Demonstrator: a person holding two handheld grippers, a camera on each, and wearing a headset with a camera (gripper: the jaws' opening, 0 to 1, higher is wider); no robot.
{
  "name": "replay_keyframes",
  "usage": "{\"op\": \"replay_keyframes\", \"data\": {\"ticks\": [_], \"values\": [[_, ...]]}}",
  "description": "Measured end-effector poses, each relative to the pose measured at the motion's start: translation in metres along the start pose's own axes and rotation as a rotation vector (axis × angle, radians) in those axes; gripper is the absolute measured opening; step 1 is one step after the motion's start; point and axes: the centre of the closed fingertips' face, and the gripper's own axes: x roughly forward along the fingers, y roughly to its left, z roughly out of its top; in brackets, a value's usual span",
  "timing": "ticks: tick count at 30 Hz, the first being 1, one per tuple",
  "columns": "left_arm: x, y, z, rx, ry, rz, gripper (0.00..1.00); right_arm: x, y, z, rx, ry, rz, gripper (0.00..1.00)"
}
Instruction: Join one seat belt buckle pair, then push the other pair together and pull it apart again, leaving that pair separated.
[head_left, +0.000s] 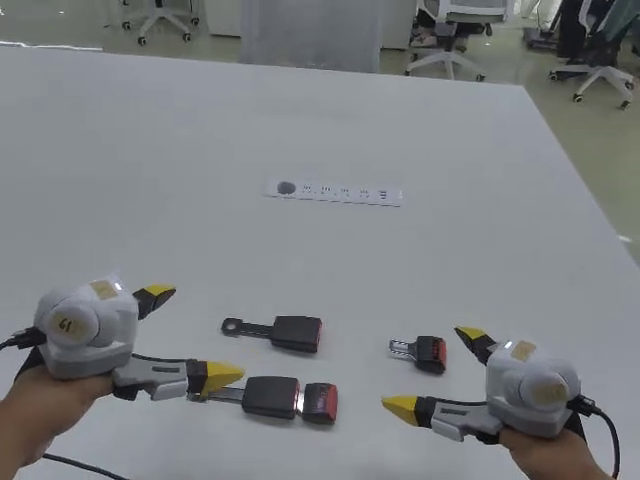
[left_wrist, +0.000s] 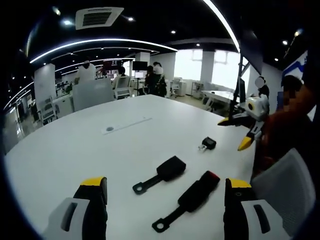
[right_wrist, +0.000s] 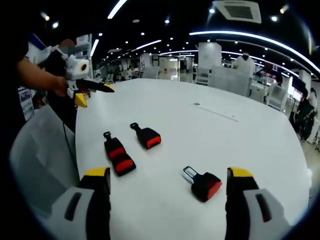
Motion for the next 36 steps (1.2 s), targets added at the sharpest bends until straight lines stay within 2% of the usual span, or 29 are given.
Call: {"op": "replay_keyframes", "data": {"ticks": [4,6,9,14,21,26,36], "values": [[-0.006,-0.014,-0.006,0.015,0.003,-0.041,1.00,-0.011,0.011,-0.001,0.007,-0.005,-0.011,0.99],[-0.010,-0.015,-0.009,0.019,0.002,-0.041,1.00,-0.016,0.017,0.000,0.001,-0.008,-0.015,0.99],[-0.014,-0.017,-0.012,-0.006,-0.012,-0.042,1.00,-0.022,0.028,0.001,-0.016,-0.013,-0.010,0.99],[-0.020,-0.023,-0.019,0.004,-0.011,-0.056,1.00,-0.030,0.039,-0.002,-0.029,-0.018,-0.021,1.00],[-0.025,-0.021,-0.025,-0.006,-0.020,-0.059,1.00,-0.036,0.045,-0.008,-0.039,-0.011,-0.036,1.00],[-0.031,-0.020,-0.026,-0.015,-0.026,-0.053,1.00,-0.038,0.044,-0.008,-0.034,-0.012,-0.056,1.00],[-0.044,-0.015,-0.036,-0.003,-0.013,-0.041,1.00,-0.044,0.042,-0.011,-0.004,-0.014,-0.088,1.00]]}}
